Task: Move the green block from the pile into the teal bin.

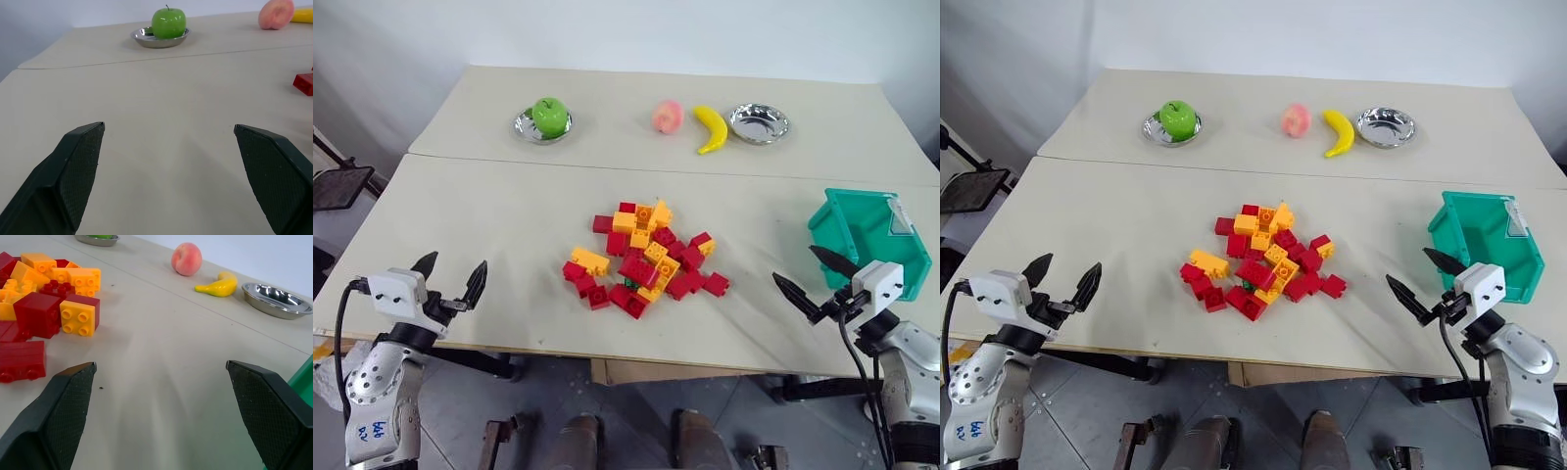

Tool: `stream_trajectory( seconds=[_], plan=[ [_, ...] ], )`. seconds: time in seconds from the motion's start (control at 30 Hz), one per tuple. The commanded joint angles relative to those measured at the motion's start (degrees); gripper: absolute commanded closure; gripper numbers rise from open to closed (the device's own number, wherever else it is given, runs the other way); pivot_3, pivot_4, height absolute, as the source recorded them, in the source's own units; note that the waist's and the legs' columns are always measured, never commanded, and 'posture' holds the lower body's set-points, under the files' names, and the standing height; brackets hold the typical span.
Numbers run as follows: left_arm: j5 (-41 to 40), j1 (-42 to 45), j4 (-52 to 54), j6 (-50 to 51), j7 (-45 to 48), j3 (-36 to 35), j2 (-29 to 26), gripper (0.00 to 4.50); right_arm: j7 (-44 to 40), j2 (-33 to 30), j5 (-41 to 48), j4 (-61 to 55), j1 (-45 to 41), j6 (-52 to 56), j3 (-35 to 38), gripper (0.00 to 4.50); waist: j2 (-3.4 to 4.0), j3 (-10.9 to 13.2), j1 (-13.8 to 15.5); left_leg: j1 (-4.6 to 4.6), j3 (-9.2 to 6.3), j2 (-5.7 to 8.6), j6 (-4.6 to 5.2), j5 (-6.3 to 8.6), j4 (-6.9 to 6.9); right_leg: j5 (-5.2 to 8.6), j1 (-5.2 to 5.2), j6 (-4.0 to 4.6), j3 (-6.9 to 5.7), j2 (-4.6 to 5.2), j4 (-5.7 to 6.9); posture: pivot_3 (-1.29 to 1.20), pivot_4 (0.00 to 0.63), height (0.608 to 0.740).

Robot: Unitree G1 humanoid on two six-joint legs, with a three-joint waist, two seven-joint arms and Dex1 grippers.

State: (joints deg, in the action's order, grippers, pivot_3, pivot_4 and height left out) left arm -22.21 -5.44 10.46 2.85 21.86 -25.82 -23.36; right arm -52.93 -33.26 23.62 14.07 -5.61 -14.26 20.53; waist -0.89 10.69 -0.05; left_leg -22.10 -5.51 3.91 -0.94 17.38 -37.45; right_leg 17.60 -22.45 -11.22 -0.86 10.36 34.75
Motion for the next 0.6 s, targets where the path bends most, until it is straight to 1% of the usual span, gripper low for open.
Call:
stream_trajectory(
  seconds=[0.03,0.1,0.13,0.17,0.23,0.3,0.4,0.43,0.5,0.53,0.6],
  plan=[
    [-1.30,-0.35,2.89,-0.19,2.36,-0.22,-1.61,0.00,-0.98,-0.18,0.83,-0.22,-0.50,-1.18,0.01,0.05,0.00,0.00,0.01,0.00,0.00,0.00,0.00,0.00,0.00,0.00,0.00,0.01,0.00,0.00,0.01,0.00,0.150,0.740],
    [-2.35,-0.26,3.89,-0.61,6.13,0.99,-2.96,0.00,-2.10,-0.43,1.25,-0.98,-1.01,-0.59,-0.68,0.05,0.00,0.00,0.01,0.00,0.00,0.00,0.00,0.00,0.01,0.00,0.00,0.01,0.00,0.00,0.00,0.00,0.150,0.740],
    [-1.97,-0.67,4.63,-1.67,10.14,2.58,-5.12,0.00,-3.71,-1.08,1.95,-2.33,-1.23,0.54,-1.44,0.05,0.00,0.00,-0.01,0.00,0.00,0.00,0.00,0.00,0.01,0.00,0.00,0.01,0.00,0.00,0.00,0.00,0.150,0.740],
    [-1.85,-1.42,5.12,-3.41,16.26,4.43,-8.27,0.00,-5.62,-2.05,3.63,-4.61,-1.41,2.87,-2.04,0.05,0.00,0.00,-0.03,0.00,0.00,0.00,0.00,0.00,0.00,0.01,0.00,0.01,0.00,0.00,0.00,0.00,0.150,0.740],
    [-3.20,-2.40,5.37,-4.97,25.54,6.52,-13.08,0.00,-9.15,-4.26,6.80,-9.38,-0.99,7.60,-2.90,0.05,0.12,0.06,-0.13,-0.01,0.02,-0.02,0.00,0.00,0.02,0.01,-0.01,0.02,0.00,-0.01,-0.02,0.00,0.150,0.740],
    [-5.70,-2.20,5.04,-4.78,29.58,6.62,-15.20,0.00,-10.60,-5.74,9.45,-13.65,0.09,11.33,-2.85,0.05,0.36,0.04,-0.10,-0.01,0.05,-0.03,0.01,0.01,0.03,0.01,-0.01,0.03,0.04,0.00,-0.08,0.00,0.150,0.740],
    [-9.04,-0.56,4.39,-3.50,35.00,6.65,-17.58,0.00,-15.68,-10.22,11.32,-19.35,2.41,15.28,-3.97,0.05,0.44,0.02,0.04,0.00,0.02,-0.09,0.00,0.02,0.10,0.03,-0.03,0.06,0.00,-0.03,-0.11,0.00,0.150,0.740],
    [-9.44,0.15,4.34,-3.15,35.85,6.92,-17.90,0.00,-16.59,-11.03,11.35,-20.04,2.60,15.83,-4.32,0.22,0.43,0.02,0.10,0.00,-0.01,-0.10,-0.01,0.02,0.11,0.03,-0.01,0.07,-0.03,-0.04,-0.11,0.00,0.150,0.740],
    [-8.58,2.11,2.07,-3.76,37.84,8.48,-17.95,0.00,-18.80,-12.50,8.85,-20.14,1.69,16.26,-7.65,0.63,0.43,0.02,0.12,-0.01,0.00,-0.09,0.00,0.02,0.06,0.03,0.02,0.07,-0.04,-0.04,-0.11,0.00,0.150,0.740],
    [-8.10,2.80,1.15,-4.18,38.69,9.09,-17.84,0.00,-19.62,-12.88,7.77,-20.17,1.31,16.28,-9.02,0.95,0.43,0.02,0.10,0.00,0.00,-0.07,0.00,0.03,0.02,0.03,0.04,0.07,-0.04,-0.04,-0.10,0.00,0.150,0.740],
    [-6.68,3.97,0.26,-5.19,39.40,10.58,-17.33,0.00,-17.04,-12.24,7.12,-22.28,-0.70,20.20,-12.04,1.65,0.44,0.02,-0.06,0.01,0.02,-0.08,0.00,0.02,0.00,0.03,0.04,0.06,-0.05,-0.05,-0.07,0.00,0.150,0.740]
  ],
)
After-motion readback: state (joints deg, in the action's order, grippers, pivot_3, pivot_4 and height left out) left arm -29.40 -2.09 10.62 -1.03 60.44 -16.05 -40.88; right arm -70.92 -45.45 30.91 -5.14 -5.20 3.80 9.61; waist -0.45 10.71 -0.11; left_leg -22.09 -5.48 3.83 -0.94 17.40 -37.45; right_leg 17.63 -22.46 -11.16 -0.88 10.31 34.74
